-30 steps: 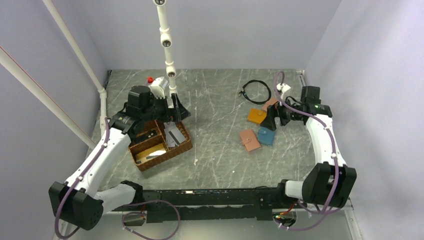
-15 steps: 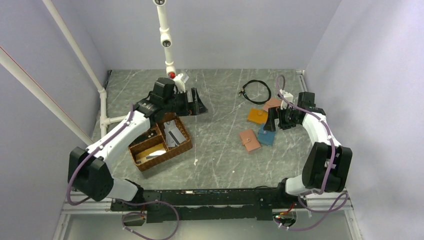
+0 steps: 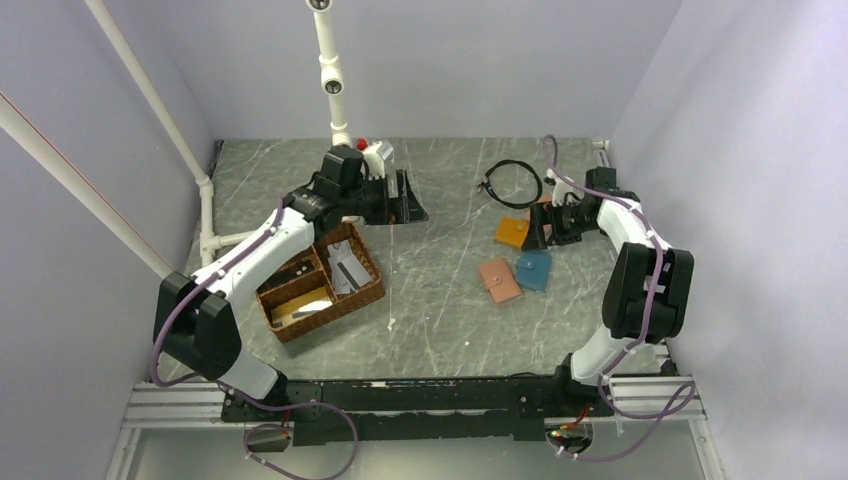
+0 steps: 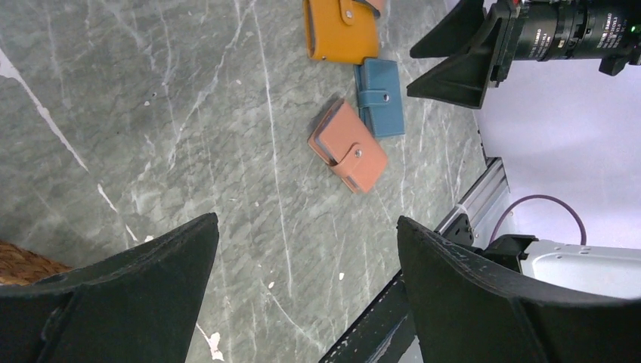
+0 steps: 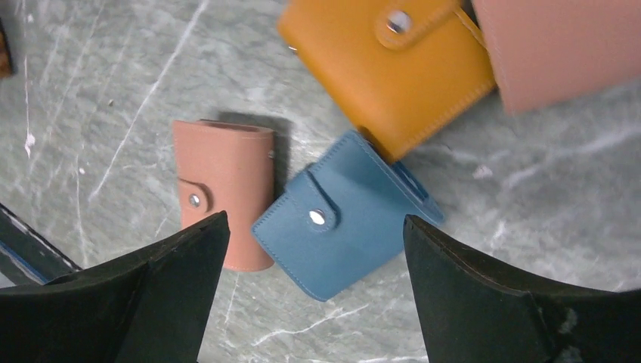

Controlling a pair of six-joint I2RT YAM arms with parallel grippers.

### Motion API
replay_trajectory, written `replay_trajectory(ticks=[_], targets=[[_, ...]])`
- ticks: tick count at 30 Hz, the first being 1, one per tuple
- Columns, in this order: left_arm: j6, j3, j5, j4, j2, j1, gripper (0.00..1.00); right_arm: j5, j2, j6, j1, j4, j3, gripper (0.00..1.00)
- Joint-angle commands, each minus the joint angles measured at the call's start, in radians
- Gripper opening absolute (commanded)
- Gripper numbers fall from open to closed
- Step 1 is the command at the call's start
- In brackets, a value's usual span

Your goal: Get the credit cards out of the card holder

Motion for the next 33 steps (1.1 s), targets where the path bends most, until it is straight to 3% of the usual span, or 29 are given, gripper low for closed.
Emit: replay_trajectory(ticks=[1,10,17,28,33], targets=[[0.016,0.041,0.054,0.043,0.016,-0.005,0.92,-0.002,-0.070,-0.154,0.079,-0.091,0.043,0.89],[-0.015,0.034,0.102,0.077,0.053,-0.015,0.91,-0.089,-0.122,-0.316,0.241,-0.185,0.022,0.89],[-0.049,0.037,0.140,0.084,0.097,-0.041,0.90,-0.048,-0.078,-0.250,0.306,-0.154,0.013,0.88],[-0.099,-0.003,0.152,0.104,0.116,-0.046,0.87,0.042,-0.022,-0.180,0.355,-0.116,-0.015,0.73],[-0.107,-0.013,0.161,0.108,0.122,-0.048,0.85,0.087,-0.013,-0.121,0.353,-0.088,-0.016,0.73]])
